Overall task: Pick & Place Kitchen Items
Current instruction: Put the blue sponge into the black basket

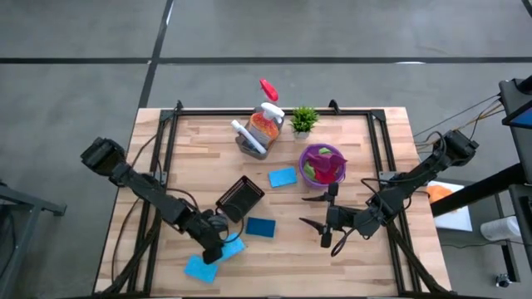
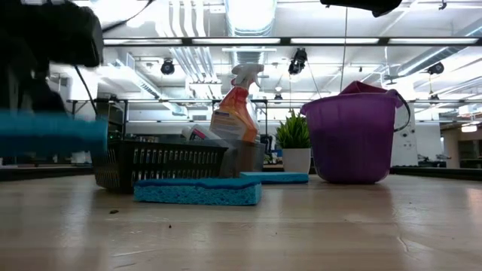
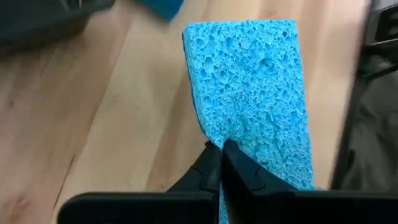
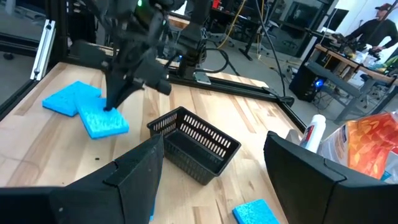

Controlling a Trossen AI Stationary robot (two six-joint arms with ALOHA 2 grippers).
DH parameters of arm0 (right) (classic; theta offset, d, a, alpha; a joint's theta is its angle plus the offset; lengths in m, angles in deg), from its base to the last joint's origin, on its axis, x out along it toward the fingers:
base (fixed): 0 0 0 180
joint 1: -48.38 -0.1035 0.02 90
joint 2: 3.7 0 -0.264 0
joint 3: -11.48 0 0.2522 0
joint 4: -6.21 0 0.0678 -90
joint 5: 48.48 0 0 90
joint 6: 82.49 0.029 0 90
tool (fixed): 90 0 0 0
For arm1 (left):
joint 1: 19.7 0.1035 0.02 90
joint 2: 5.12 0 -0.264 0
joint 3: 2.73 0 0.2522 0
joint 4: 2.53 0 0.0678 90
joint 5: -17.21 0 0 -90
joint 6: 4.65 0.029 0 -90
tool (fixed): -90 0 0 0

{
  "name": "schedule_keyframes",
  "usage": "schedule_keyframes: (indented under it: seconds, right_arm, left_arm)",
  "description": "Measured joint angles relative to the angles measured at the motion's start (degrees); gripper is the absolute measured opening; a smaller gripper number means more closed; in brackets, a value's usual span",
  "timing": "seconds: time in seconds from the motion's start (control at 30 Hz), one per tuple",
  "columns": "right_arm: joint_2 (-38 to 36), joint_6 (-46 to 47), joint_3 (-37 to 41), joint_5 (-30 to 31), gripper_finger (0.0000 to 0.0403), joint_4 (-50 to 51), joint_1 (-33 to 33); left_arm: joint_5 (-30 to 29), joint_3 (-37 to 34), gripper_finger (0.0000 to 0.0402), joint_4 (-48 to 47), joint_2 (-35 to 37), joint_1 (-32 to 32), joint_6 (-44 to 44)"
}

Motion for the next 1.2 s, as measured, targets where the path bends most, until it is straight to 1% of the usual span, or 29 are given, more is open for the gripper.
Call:
schedule_keyframes:
  seconds: [0.13,0.27,0.43,0.67,0.73,0.9,1.03,1.2]
  right_arm:
    - [0.0,-0.2,0.0,0.0,0.0272,0.0,0.0]
    - [0.0,-0.3,0.0,0.0,0.0272,0.0,0.0]
    - [0.0,-0.3,0.0,0.0,0.0272,0.0,0.0]
    - [0.0,-0.5,0.0,0.0,0.0272,0.0,0.0]
    - [0.0,-0.5,0.0,0.0,0.0272,0.0,0.0]
    - [0.0,-0.5,0.0,0.0,0.0272,0.0,0.0]
    - [0.0,-0.5,0.0,0.0,0.0272,0.0,0.0]
    - [0.0,-0.5,0.0,0.0,0.0272,0.0,0.0]
  left_arm:
    - [-4.0,0.1,0.0003,-0.9,3.6,0.4,0.7]
    - [-8.2,0.1,0.0003,-4.4,6.5,2.0,1.7]
    - [-10.8,0.1,0.0003,-8.0,8.8,6.6,4.3]
    - [-10.7,0.3,0.0002,-13.2,10.1,17.1,10.7]
    - [-10.0,0.3,0.0002,-14.8,10.1,20.2,12.6]
    - [-8.2,0.3,0.0002,-14.7,10.0,26.2,16.6]
    - [-6.9,0.3,0.0002,-14.6,10.0,28.4,18.1]
    - [-4.7,0.3,0.0002,-13.0,9.3,28.6,18.5]
